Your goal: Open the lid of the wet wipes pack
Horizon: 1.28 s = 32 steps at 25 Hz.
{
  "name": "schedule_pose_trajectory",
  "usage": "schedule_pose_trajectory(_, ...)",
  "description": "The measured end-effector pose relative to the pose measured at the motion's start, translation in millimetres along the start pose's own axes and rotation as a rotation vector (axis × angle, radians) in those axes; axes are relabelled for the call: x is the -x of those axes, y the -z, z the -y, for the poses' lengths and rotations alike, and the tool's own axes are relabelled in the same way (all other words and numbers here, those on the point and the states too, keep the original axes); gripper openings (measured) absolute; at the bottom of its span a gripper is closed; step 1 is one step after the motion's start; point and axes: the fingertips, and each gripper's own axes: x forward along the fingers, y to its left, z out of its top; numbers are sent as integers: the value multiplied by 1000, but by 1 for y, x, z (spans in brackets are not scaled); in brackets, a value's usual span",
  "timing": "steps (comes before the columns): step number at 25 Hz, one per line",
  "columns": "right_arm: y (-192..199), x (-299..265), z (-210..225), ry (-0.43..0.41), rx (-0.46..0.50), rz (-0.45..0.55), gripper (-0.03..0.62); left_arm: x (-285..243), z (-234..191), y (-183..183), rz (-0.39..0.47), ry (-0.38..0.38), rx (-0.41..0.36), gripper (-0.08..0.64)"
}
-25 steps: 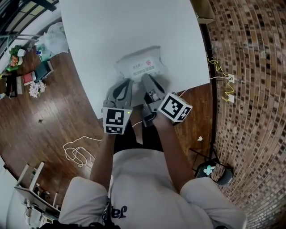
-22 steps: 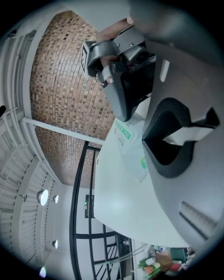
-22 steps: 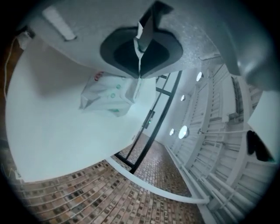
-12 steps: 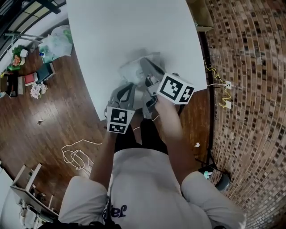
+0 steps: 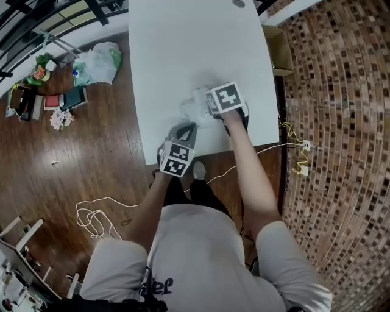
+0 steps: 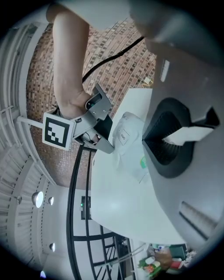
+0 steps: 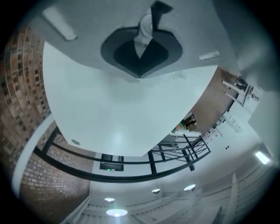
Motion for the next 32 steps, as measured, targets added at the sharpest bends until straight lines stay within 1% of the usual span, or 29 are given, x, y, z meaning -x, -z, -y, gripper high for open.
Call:
schedule_pose_trajectory(2,-4,20,2,20,-50,94,-9,8,-5,-4,8,-19,12,17)
schedule_pose_trajectory(4,1,49,-6,8,-95,219,-9,28,-10,-7,39,-58,45,17)
schedule_pose_trajectory(6,16,84,-20,-49,-139,355,-9,52,-7,-12,73,-106,71,17)
schedule_pose_trajectory(9,47,147,-43,-172,-179,570,-9,86,20,-27,150,-185,77,17)
schedule_pose_trajectory(10,55,169,-47,-202,-178,645,-9,96,28,-37,192,-223,67,17)
schedule_pose_trajectory(12,75,209,-53,-231,-144,777,-9,116,49,-57,281,-293,44,17)
schedule_pose_trajectory(14,118,246,-63,-243,-87,860,-9,140,93,-64,349,-342,29,17)
schedule_pose_trajectory(16,176,276,-72,-243,-49,916,-9,164,151,-57,409,-389,15,17)
schedule_pose_trajectory(17,210,288,-73,-241,-47,930,-9,175,184,-48,437,-413,24,17)
schedule_pose_trajectory(19,277,305,-71,-258,-66,921,-9,186,256,-21,468,-440,64,17)
schedule_pose_trajectory(20,306,310,-71,-278,-84,901,-9,186,289,-7,460,-446,68,17)
schedule_pose_trajectory(22,351,321,-73,-316,-112,857,-9,189,342,10,419,-460,40,17)
schedule_pose_trajectory(23,367,330,-76,-328,-110,850,-9,196,362,11,418,-464,31,17)
schedule_pose_trajectory(24,378,341,-80,-331,-99,859,-9,206,379,9,434,-468,25,17)
schedule_pose_trajectory(27,396,381,-94,-303,-42,936,-9,241,410,-3,511,-486,-4,17)
schedule_pose_trajectory(28,399,394,-96,-276,-18,966,-9,252,418,-7,538,-488,-16,17)
schedule_pose_trajectory(30,403,419,-96,-192,24,1023,-9,273,432,-18,582,-488,-44,17)
schedule_pose_trajectory(32,403,440,-90,-110,32,1070,-9,291,440,-28,606,-503,-80,17)
